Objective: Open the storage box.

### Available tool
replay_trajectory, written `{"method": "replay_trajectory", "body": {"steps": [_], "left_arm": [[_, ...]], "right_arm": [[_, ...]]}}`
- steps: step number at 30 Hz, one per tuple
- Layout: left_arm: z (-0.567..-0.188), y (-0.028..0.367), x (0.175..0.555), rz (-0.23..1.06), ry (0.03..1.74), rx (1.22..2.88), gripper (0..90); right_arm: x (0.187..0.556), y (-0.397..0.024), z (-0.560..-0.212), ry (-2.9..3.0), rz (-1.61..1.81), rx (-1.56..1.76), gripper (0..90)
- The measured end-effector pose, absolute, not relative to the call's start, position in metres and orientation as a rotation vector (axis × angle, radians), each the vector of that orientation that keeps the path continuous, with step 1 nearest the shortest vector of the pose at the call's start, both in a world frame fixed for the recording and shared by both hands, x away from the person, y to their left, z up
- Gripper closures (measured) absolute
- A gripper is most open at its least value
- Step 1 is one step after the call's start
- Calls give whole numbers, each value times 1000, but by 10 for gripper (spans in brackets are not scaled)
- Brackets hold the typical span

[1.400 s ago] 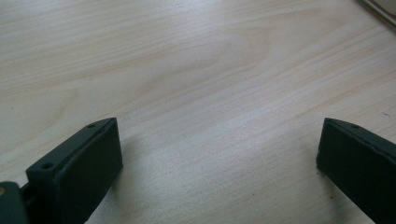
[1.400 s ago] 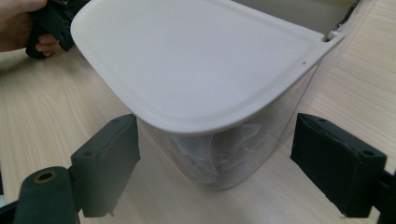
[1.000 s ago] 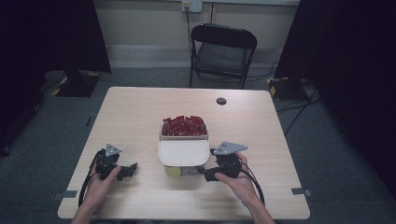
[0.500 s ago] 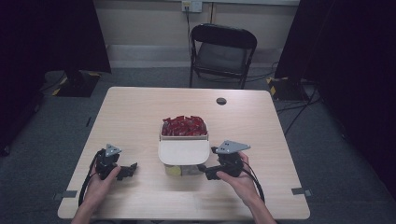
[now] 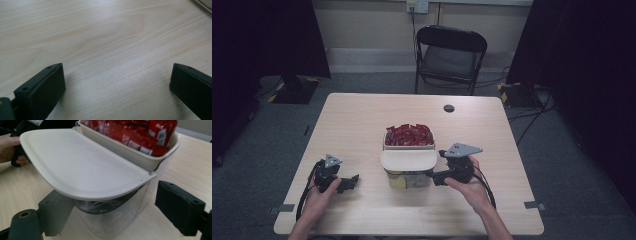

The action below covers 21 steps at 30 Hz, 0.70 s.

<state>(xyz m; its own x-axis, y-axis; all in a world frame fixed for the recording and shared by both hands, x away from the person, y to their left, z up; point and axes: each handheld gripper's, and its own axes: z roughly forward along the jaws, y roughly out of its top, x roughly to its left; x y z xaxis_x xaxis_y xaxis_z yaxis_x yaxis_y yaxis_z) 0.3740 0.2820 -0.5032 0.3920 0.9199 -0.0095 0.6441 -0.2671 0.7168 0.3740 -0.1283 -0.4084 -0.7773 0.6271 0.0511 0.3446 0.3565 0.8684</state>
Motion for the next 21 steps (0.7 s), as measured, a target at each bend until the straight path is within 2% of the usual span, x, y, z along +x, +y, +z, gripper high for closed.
{"method": "replay_trajectory", "body": {"steps": [3, 7, 13, 15, 21], "left_arm": [[-503, 282, 374, 552, 1335, 2013, 0], [-503, 282, 374, 553, 1336, 2013, 0], [-503, 282, 374, 552, 1336, 2012, 0], [-503, 282, 374, 552, 1336, 2013, 0], [-503, 282, 374, 554, 1334, 2015, 0]], "right_arm": [[378, -130, -403, 2305, 1418, 860, 210], [381, -129, -399, 2304, 1435, 847, 220], [383, -128, -396, 2303, 1453, 839, 271], [384, -128, -395, 2309, 1463, 827, 312], [389, -126, -391, 2321, 1465, 807, 340]]}}
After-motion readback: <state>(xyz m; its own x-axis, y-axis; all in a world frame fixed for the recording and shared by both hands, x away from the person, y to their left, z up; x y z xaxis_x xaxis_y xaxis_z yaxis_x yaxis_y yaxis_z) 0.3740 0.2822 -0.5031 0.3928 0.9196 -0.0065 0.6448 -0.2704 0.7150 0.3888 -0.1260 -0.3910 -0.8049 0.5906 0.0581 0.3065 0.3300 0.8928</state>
